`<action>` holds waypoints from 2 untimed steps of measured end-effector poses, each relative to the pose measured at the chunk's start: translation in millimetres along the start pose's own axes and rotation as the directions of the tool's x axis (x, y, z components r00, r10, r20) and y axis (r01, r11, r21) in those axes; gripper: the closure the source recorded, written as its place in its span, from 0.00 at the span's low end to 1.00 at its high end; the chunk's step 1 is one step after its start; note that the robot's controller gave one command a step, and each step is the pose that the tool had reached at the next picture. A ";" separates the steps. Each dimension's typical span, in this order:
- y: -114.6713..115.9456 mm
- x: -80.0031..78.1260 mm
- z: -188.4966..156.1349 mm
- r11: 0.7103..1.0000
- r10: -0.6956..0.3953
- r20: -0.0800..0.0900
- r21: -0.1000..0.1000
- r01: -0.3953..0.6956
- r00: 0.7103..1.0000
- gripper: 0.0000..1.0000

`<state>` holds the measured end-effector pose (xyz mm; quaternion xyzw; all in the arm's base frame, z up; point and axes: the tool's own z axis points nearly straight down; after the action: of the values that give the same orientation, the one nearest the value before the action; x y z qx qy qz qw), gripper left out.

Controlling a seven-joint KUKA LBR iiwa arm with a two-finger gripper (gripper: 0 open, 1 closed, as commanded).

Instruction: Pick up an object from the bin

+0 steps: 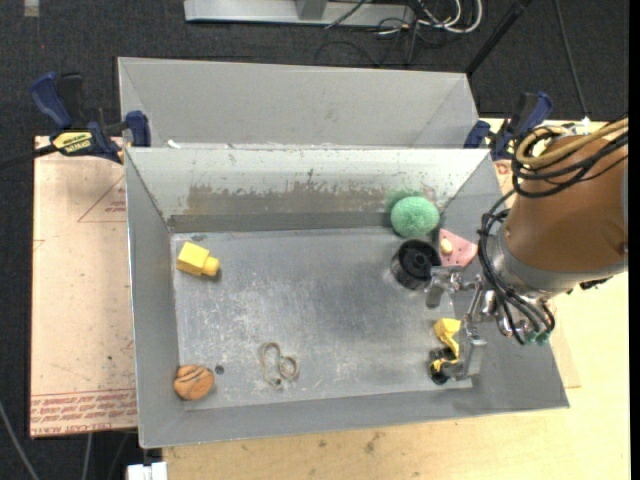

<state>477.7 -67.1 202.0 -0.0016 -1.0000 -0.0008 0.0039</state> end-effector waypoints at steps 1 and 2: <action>0.3 -1.7 -4.3 1.000 -0.003 0.008 0.001 0.003 1.000 0.00; -0.5 -3.4 -1.0 1.000 -0.003 0.014 0.001 0.003 1.000 0.00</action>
Offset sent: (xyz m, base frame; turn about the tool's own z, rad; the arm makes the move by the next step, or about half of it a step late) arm 0.0226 -0.0277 -0.1301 -0.0228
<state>481.1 -67.6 203.0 -0.0001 -1.0000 0.0000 -0.0030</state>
